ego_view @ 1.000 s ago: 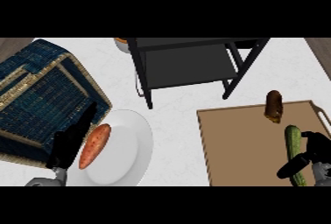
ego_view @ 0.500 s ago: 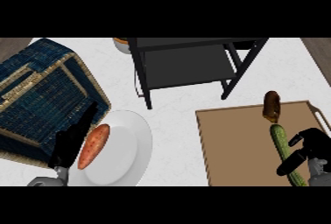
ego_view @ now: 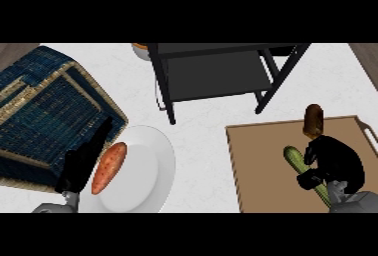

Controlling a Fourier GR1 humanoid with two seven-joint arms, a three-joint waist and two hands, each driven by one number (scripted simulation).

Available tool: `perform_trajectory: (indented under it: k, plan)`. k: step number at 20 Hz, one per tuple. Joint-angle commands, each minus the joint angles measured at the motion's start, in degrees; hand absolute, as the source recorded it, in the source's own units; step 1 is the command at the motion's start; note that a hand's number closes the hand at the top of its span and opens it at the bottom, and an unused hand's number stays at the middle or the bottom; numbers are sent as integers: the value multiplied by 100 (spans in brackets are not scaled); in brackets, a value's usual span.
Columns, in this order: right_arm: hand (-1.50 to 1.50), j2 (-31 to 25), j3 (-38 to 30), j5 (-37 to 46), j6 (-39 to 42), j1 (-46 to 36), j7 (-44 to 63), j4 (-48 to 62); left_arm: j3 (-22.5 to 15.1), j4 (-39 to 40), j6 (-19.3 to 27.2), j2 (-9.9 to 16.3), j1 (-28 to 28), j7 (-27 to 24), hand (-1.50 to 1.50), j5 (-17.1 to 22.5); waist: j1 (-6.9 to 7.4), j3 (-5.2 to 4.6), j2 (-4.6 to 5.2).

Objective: Pick the squash from the tray and place it in the tiered shelf

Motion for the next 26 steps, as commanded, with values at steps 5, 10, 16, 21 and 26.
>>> perform_trajectory:
  k: [5, 10, 16, 21, 26]
  plan:
    - [150, 527, 932, 499, 300, -215, 293, -1953, -42, -53, -23, -65, 193, 103, 0, -49, -73, 36, 22]
    - [150, -12, 464, 666, 1025, -318, 856, -3439, 262, 104, -239, 135, 237, 18, 0, 138, -107, 33, 20]
    - [150, 349, -690, 352, 754, -1261, 717, -3918, 274, 182, -198, 69, -38, 68, 0, 53, -81, 35, 41]
    - [150, 851, -1019, 152, 1327, -3211, 1337, -2924, 125, 278, -145, -105, 127, -201, 0, -122, 44, 26, 50]
    - [150, 829, -1280, 405, 1200, -4031, 819, -1602, -24, 165, -79, -258, 73, 52, 0, -255, 56, 32, 60]
